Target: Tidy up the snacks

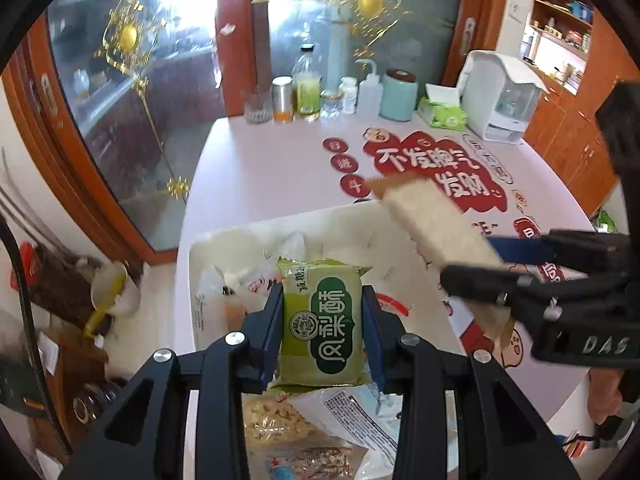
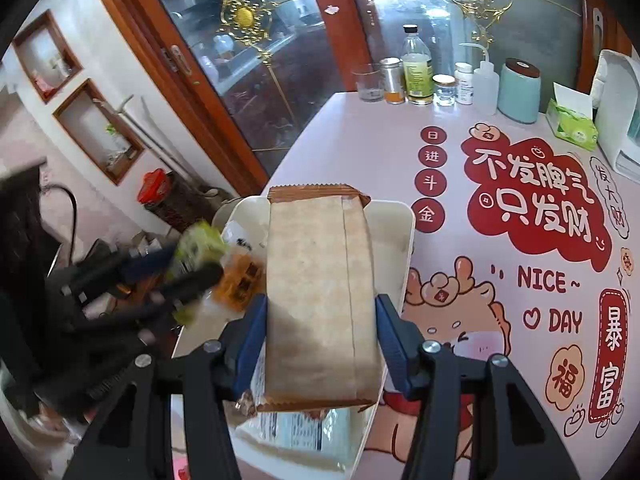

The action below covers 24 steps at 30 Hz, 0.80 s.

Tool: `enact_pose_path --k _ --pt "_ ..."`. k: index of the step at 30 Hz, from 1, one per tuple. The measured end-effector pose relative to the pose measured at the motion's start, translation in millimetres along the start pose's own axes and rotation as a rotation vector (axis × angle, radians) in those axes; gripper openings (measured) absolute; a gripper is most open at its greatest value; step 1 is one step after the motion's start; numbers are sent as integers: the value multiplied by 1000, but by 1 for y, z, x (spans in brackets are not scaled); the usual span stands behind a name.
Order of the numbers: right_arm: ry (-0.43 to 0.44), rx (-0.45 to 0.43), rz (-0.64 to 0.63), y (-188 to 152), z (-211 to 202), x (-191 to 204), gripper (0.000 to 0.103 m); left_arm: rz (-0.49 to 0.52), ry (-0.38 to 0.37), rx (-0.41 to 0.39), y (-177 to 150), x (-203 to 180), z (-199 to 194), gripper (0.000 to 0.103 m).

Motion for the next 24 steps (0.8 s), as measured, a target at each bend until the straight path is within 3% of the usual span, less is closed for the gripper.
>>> enact_pose_path --k 2,4,5,7,12,16,20,24 --pt "-23 0 -8 6 8 -1 56 16 16 10 -2 2 13 42" --pt "-57 -11 -39 11 15 -1 56 16 32 31 -5 7 24 93" --pt "-81 -12 -47 13 18 -3 57 9 42 24 -5 8 25 98" --pt "-114 -1 -53 12 24 -5 58 -13 35 -7 -7 10 23 100" --pt "-86 18 14 1 26 -9 58 6 77 30 -13 6 26 100" --pt "-82 8 42 -11 16 -13 58 -17 69 29 -21 -3 18 100" --pt "-85 3 82 -32 3 -17 58 -49 134 12 -25 -6 10 100" --pt "-89 -10 138 -54 -13 -26 58 -106 99 47 -34 -19 3 100"
Point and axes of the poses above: each gripper's, at about its wrist camera, not at the fingertips, and z roughly the way its jaws point, x to its left, y to its top, the point moved 8 cm from there along z, roughly the way its jaws point, and after that the axes turned 13 degrees about -z, right-handed, at the moved point
